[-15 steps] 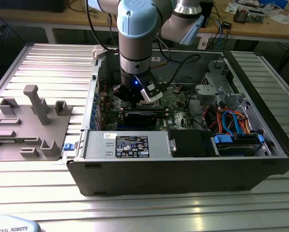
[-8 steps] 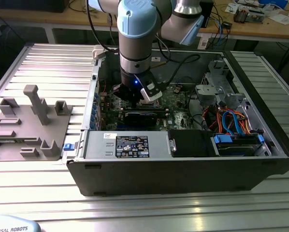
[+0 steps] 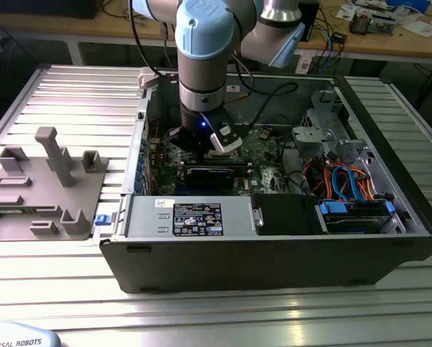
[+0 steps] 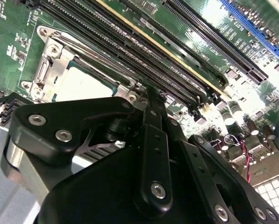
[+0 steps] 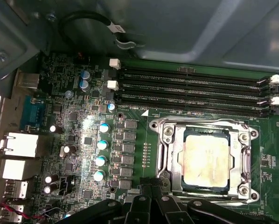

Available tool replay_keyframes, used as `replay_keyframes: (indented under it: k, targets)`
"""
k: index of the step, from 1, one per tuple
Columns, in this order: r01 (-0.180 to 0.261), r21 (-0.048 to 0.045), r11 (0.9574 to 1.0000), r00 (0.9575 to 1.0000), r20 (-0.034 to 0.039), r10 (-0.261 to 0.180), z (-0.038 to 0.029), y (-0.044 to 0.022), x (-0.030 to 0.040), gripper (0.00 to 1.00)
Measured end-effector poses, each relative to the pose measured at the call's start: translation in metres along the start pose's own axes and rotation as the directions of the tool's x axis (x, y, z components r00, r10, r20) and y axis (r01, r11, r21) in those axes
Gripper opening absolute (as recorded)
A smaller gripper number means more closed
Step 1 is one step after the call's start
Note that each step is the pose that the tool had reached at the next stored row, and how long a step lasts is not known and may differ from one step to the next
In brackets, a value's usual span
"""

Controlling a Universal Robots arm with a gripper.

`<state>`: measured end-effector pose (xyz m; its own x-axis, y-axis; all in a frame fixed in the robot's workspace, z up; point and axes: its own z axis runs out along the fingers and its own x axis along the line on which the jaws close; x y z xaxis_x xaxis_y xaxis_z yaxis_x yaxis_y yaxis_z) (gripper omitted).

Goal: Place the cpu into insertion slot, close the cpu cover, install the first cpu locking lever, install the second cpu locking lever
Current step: 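Install the second cpu locking lever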

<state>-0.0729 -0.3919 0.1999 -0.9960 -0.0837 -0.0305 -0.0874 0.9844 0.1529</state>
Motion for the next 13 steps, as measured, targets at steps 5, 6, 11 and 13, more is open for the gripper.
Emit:
replay_keyframes:
  k: [5,6,11,13]
  targets:
    - [0.000,0.0069,1.0000,1.0000,-0.0003,0.000,-0.0022,0.0008,-0.0007,0.11]
    - [0.000,0.0113,0.9999,1.0000,-0.0006,0.000,-0.0026,0.0009,-0.0013,0.11]
    - [0.000,0.0180,0.9998,1.0000,-0.0024,0.000,-0.0065,0.0020,-0.0125,0.11]
    - [0.000,0.0174,0.9998,1.0000,-0.0041,0.000,-0.0093,0.0023,-0.0190,0.11]
